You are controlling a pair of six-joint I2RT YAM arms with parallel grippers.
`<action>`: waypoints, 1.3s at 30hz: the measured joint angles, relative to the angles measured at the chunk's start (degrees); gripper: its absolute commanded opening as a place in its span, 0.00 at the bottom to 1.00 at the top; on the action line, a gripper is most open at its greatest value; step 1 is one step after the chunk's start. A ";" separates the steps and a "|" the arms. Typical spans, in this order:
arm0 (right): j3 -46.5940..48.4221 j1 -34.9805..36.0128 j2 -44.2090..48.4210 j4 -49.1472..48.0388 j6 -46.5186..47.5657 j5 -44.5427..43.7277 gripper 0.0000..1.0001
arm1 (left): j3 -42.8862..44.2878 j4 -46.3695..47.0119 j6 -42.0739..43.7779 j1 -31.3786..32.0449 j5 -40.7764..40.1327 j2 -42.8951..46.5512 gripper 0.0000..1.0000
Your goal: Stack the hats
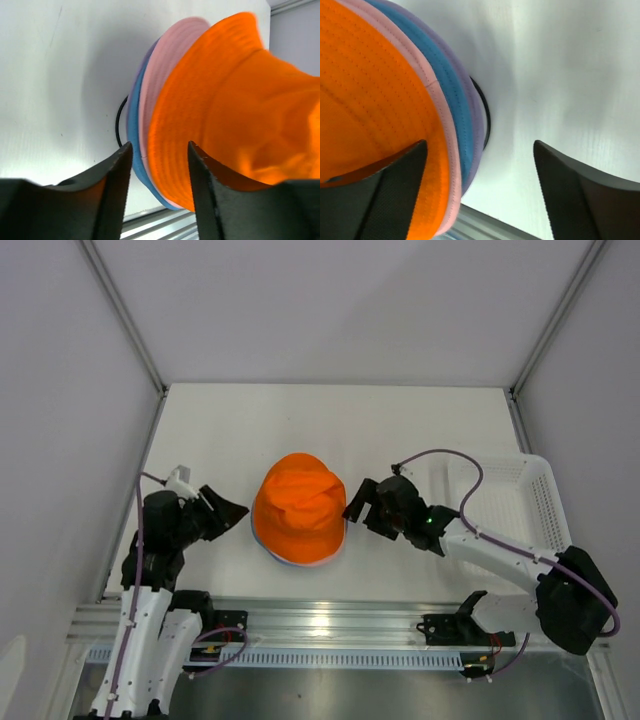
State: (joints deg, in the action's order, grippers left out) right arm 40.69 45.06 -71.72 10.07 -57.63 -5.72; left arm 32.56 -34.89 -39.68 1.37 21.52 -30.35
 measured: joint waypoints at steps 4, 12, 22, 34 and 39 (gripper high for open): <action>3.82 -1.18 2.54 7.26 3.89 0.20 1.00 | 6.19 -2.86 2.49 0.00 -1.14 -0.07 0.68; 20.83 -14.25 9.09 18.53 15.28 -0.04 0.99 | 26.95 -9.14 12.28 0.00 -6.91 -6.49 1.00; 37.29 -31.58 8.04 20.83 37.81 -0.07 0.99 | 45.24 -9.66 26.23 0.00 -8.96 -15.74 0.99; 30.99 -33.73 9.09 19.65 44.24 3.45 0.99 | 39.10 -6.36 28.39 0.00 -8.94 -12.98 1.00; 30.99 -33.73 11.02 18.67 44.17 4.31 1.00 | 38.99 -6.34 28.35 0.00 -9.03 -12.39 0.99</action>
State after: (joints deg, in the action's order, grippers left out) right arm 71.68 11.33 -60.71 28.73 -13.45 -1.41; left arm 71.55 -41.23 -11.33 1.37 12.49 -42.74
